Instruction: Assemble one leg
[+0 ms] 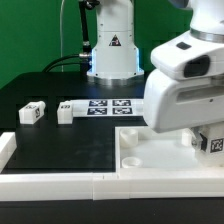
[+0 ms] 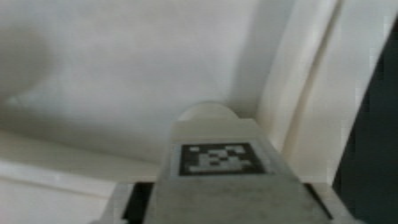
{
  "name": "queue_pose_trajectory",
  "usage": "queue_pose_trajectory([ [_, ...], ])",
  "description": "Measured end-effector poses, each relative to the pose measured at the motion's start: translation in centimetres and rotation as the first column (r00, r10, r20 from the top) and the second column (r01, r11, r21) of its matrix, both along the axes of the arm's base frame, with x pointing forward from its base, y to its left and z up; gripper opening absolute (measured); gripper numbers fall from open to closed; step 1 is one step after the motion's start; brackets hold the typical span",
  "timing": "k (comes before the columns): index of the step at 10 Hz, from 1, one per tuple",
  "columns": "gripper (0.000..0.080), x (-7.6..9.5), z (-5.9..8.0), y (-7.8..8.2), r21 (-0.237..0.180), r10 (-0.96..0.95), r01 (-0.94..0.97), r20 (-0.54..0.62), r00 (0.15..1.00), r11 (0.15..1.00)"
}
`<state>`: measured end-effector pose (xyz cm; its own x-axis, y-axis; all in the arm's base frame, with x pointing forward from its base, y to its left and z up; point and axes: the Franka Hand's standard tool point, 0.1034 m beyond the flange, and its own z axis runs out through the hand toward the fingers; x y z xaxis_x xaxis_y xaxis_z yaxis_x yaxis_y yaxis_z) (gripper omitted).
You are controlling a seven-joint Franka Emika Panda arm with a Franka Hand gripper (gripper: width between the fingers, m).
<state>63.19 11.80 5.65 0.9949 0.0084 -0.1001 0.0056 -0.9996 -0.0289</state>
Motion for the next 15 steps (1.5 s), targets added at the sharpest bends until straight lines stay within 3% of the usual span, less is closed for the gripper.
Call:
queue_pose_trajectory([
  [3,0.0278,-0.1,0.0,-0.1,-0.032,-0.31,0.31,-0.004,0.951,0.95],
  [6,0.0279,-0.4,0.1,-1.8,-0.099,-0.585,0.583,0.003,0.811,0.807],
  [8,0.0282,-0.6,0.2,-2.8,-0.14,-0.67,0.667,0.031,0.742,0.732],
  [10,0.0284,-0.7,0.0,-2.8,-0.141,-0.67,0.667,0.03,0.742,0.732],
  [11,0.0506,-0.7,0.0,-2.8,-0.142,-0.67,0.667,0.03,0.742,0.732],
  [12,0.0604,-0.7,0.0,-2.8,-0.142,-0.67,0.666,0.03,0.742,0.732],
  [15,0.0647,-0.7,-0.1,-2.8,-0.142,-0.67,0.666,0.03,0.742,0.732],
])
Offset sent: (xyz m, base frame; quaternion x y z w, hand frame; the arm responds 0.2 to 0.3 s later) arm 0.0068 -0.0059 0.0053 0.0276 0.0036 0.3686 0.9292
